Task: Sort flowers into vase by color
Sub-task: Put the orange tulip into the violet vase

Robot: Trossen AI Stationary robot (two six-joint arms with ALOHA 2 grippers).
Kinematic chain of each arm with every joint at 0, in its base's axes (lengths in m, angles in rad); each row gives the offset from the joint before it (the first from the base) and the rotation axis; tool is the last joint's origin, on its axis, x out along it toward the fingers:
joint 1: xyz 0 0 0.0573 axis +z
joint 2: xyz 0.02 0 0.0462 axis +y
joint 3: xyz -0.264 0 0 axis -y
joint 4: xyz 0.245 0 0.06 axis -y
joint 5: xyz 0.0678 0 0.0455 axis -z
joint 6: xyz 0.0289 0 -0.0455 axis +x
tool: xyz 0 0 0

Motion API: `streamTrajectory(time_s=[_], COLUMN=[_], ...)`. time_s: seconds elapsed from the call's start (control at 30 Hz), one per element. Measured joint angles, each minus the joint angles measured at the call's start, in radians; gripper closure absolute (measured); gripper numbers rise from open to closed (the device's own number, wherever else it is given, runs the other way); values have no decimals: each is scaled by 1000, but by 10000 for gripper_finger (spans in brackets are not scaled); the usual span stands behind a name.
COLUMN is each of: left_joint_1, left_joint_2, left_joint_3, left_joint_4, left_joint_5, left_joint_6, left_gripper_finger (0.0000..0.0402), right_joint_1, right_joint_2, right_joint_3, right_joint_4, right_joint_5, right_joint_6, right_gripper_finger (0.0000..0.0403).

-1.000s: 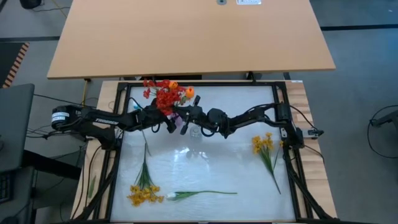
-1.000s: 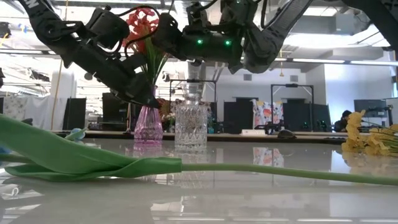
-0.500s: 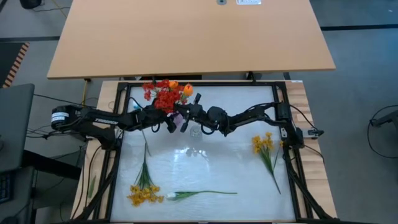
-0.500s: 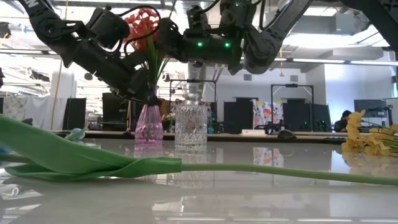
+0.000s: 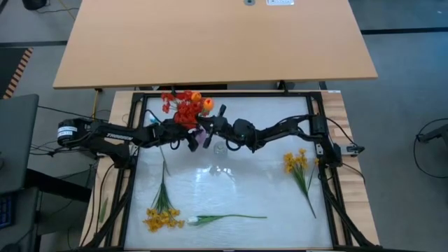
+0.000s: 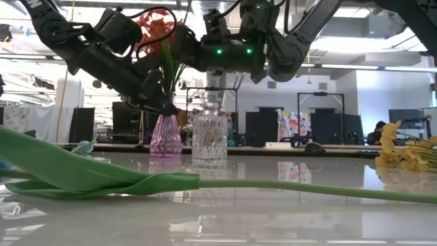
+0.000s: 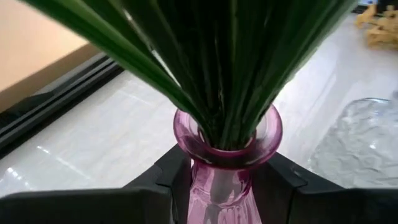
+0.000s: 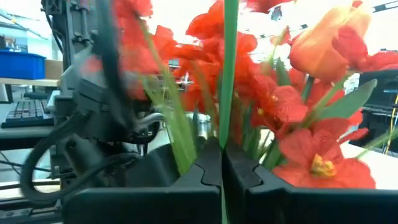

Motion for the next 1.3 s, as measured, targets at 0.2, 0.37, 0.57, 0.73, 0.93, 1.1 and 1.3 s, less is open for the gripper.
streamTrajectory(time_s=[0.2,0.37,0.57,0.73,0.93,1.1,1.3], left_joint_1=[-6,-6,-6,-6,-6,-6,-6], left_joint_2=[0,-7,-27,-62,-79,-79,-80], left_joint_3=[-1,-1,-1,-4,-4,-4,-3], left_joint_4=[13,19,21,5,-2,12,39], left_joint_5=[5,8,9,3,-3,-2,24], left_joint_6=[-21,-23,-30,-31,-38,-54,-85], left_gripper_finger=[287,287,287,287,287,287,287], right_joint_1=[-1,20,20,20,29,39,37], right_joint_2=[0,0,0,0,-1,-1,-1], right_joint_3=[0,0,0,0,0,0,-1], right_joint_4=[1,17,53,20,19,26,80], right_joint_5=[-2,0,31,34,32,32,32], right_joint_6=[47,53,75,64,76,82,113], right_gripper_finger=[382,383,383,383,383,383,383])
